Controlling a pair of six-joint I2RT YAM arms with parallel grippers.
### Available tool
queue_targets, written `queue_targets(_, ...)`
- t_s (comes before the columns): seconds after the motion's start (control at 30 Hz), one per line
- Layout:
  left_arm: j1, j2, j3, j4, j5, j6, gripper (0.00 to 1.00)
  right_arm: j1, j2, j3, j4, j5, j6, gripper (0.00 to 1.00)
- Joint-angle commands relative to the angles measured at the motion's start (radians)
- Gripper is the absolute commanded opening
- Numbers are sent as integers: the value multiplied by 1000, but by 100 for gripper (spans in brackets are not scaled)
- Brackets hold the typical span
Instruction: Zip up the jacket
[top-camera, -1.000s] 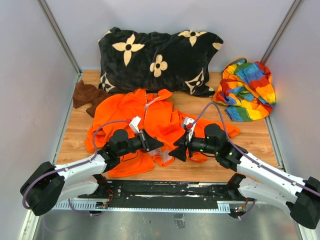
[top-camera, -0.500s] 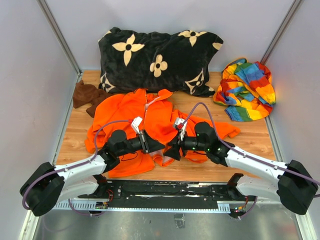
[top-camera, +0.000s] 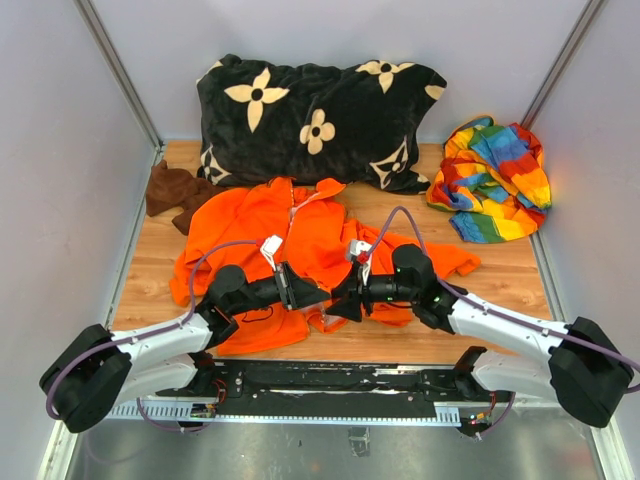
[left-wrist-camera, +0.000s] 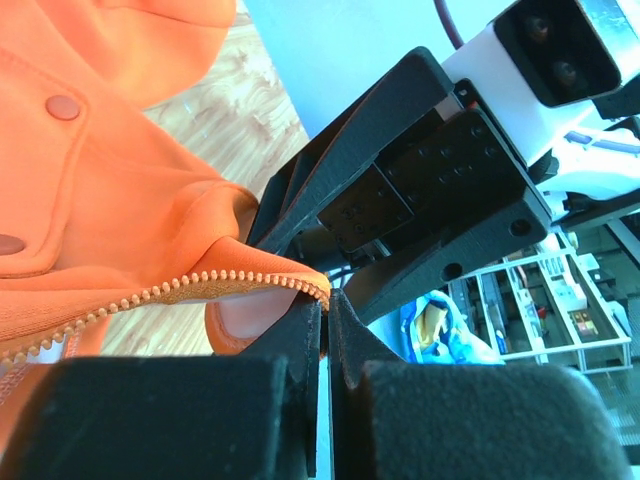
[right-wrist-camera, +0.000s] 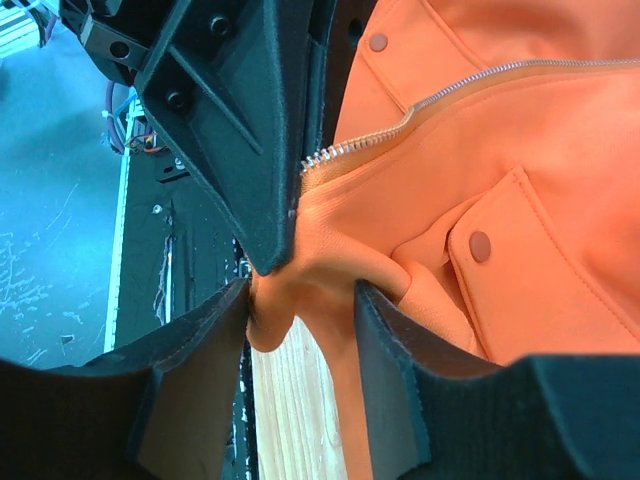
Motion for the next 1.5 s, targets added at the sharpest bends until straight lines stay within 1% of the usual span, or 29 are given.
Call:
queue_targets(0.0,4,5,-5,145,40,-15,0,-17,12,-20,41,-54,-18,45)
queue_targets(0.07,4,12,-8,158,39,-20,0,-19,13,-19,41,-59,-19,40)
queue_targets(0.13,5,18,-8,161,39,-19,0,-21,12,-19,40,-61,-19,33)
queue_targets(0.23,4,19,-6,145,29,-10,0,-23,11,-19,35,-66,-19,24)
queue_targets(0.33,5,15,1,108,14,9,0,-25,8,-19,31,-67,-20,11)
queue_targets(0.4,4,7,10,67,-1,25,5,-29,7,-21,34,-60,-16,2)
queue_targets(0.43,4,-2,13,43,-10,33,9,-31,6,-25,36,-56,-12,1)
queue_targets(0.5,4,-26,16,-3,-35,48,23,-41,2,-33,55,-47,5,1)
queue_targets(0.6,4,-88,12,-78,-85,67,37,-56,-19,-41,67,-26,35,1)
queue_targets(0.67,3,-134,7,-129,-122,77,49,-57,-41,-43,69,-1,52,1)
queue_targets(0.73,-2,-167,-4,-156,-151,79,55,-58,-66,-49,85,23,76,1)
queue_targets(0.93,-60,-168,-16,-158,-203,97,65,-57,-151,-99,148,138,144,1)
queue_targets(1.0,-63,-173,-24,-164,-220,95,68,-58,-168,-109,148,172,149,1)
queue_targets(1.1,-64,-210,-23,-243,-266,103,71,-59,-182,-116,111,217,143,1)
queue_targets(1.3,-66,-293,43,-582,-393,142,73,-64,-188,-147,113,261,142,1)
queue_targets(1.47,-108,-273,149,-922,-562,129,74,-64,-185,-180,134,279,148,1)
